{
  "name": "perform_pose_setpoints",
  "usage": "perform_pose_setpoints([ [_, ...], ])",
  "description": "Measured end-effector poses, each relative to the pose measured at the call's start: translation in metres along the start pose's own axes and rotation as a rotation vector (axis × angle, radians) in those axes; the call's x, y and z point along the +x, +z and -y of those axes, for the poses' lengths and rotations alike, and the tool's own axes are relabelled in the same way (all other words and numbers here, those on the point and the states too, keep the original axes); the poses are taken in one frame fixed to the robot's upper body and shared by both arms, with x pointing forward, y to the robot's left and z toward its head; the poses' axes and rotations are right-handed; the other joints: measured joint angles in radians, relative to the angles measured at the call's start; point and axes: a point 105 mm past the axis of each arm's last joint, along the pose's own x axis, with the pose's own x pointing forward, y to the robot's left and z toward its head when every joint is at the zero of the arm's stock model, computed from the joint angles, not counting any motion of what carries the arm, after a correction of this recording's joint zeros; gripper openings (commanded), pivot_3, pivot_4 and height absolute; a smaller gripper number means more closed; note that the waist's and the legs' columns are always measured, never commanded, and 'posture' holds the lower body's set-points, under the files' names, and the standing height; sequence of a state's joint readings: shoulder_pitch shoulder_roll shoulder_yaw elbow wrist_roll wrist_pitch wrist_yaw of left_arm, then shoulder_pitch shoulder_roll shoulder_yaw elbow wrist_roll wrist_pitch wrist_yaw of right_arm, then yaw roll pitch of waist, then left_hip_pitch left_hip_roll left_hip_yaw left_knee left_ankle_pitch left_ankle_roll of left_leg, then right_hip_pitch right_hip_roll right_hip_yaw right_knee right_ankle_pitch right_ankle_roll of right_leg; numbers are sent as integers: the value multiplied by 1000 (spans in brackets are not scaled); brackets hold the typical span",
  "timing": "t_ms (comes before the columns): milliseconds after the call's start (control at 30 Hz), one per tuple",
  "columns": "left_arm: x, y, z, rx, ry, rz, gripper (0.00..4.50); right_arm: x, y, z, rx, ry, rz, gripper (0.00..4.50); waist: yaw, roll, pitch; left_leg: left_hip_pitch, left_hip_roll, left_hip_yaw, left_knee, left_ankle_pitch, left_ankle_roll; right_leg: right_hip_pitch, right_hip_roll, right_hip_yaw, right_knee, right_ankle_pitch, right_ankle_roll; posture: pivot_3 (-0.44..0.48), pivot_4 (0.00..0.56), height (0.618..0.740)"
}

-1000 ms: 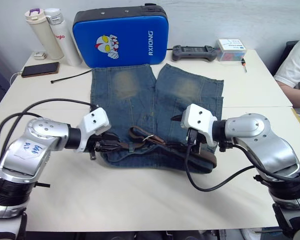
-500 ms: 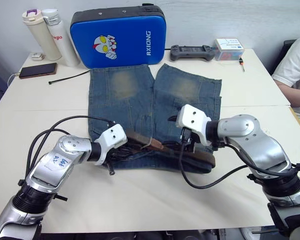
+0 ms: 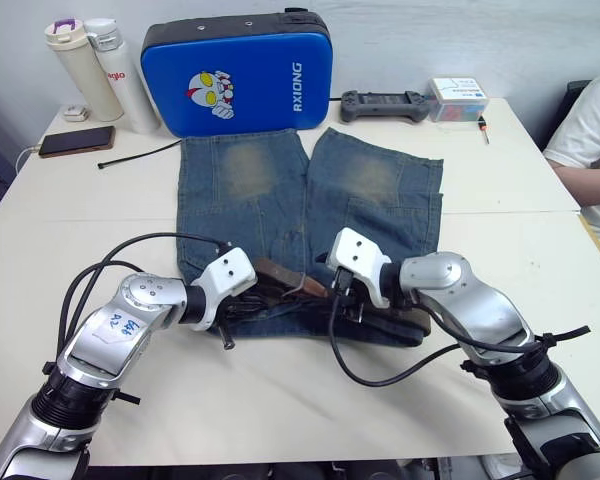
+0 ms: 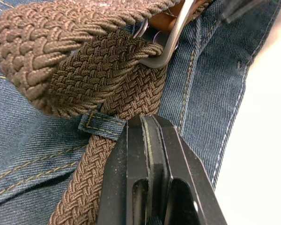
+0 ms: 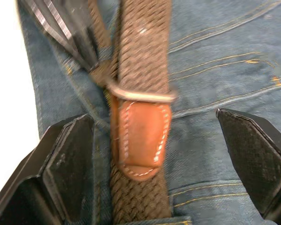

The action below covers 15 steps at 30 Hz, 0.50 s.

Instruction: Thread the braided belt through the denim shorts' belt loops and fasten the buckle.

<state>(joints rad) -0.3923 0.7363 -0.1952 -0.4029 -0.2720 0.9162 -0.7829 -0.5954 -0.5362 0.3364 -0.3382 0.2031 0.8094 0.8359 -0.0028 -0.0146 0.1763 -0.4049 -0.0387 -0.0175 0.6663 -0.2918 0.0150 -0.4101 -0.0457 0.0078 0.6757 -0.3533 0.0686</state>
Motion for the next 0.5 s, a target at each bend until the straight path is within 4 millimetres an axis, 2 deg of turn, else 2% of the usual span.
perform_pose_setpoints([
  [133,0,0,0,1,1,0,0,0,-1,-2,36,14,-5,1802,0,0,0,0,0,0,0,0,0,0,0,0,0,0,0,0,150,740],
  [500,0,0,-2,-1,3,-1,0,1,-7,-6,82,16,-20,1802,-1,0,0,0,0,0,0,0,0,0,0,0,0,0,0,0,150,740],
])
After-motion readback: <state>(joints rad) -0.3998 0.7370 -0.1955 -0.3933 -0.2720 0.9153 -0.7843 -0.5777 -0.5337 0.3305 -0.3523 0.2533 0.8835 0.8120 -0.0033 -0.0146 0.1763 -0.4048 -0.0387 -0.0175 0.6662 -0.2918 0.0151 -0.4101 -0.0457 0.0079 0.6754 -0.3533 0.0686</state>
